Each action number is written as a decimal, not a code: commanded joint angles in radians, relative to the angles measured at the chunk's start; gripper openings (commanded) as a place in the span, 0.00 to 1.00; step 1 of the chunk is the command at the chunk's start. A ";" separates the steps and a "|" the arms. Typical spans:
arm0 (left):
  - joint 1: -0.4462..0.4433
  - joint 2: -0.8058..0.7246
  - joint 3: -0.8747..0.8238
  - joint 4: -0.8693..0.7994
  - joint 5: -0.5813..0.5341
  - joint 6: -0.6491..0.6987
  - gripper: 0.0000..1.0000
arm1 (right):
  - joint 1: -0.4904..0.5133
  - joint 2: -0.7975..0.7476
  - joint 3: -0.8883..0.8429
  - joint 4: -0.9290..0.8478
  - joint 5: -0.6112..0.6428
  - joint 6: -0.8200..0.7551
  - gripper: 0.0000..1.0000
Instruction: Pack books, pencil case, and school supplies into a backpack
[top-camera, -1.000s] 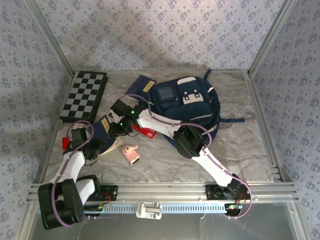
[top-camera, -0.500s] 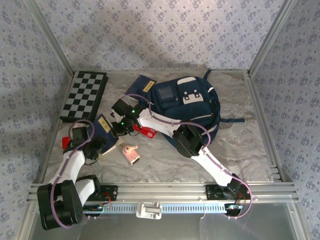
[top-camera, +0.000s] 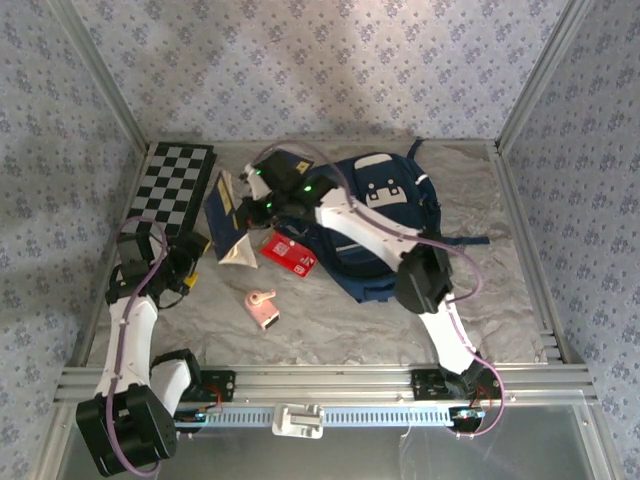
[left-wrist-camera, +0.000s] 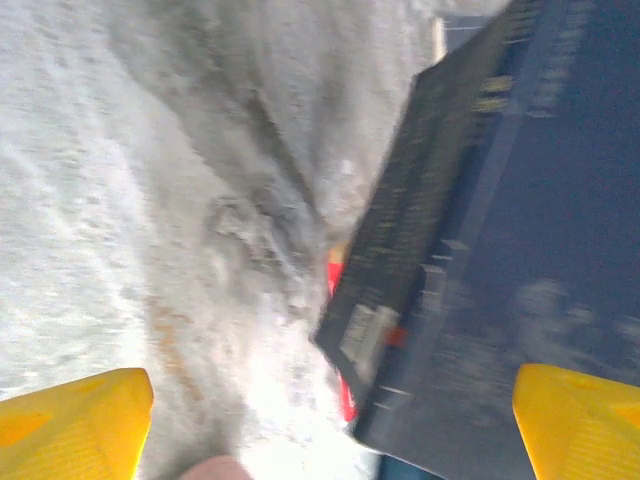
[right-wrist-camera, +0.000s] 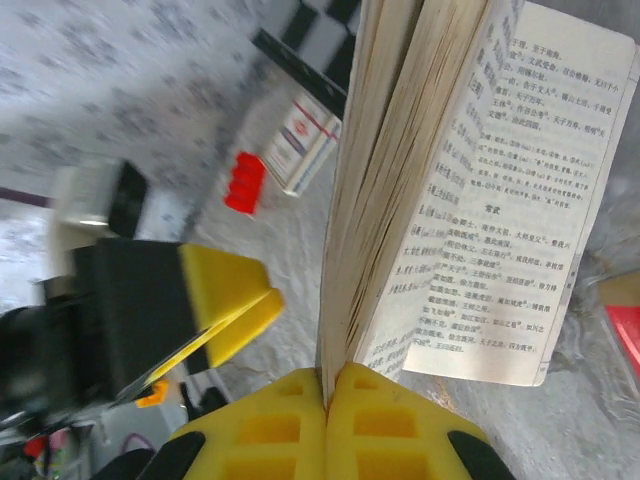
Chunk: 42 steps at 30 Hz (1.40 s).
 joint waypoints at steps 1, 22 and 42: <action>-0.004 0.017 0.030 0.127 0.133 -0.102 0.95 | -0.031 -0.121 -0.075 0.110 -0.054 0.017 0.00; -0.424 0.275 0.131 0.785 0.043 -0.372 0.86 | -0.212 -0.479 -0.497 0.344 -0.278 0.161 0.00; -0.553 0.269 0.200 0.915 0.038 -0.413 0.14 | -0.284 -0.544 -0.699 0.344 -0.264 0.156 0.06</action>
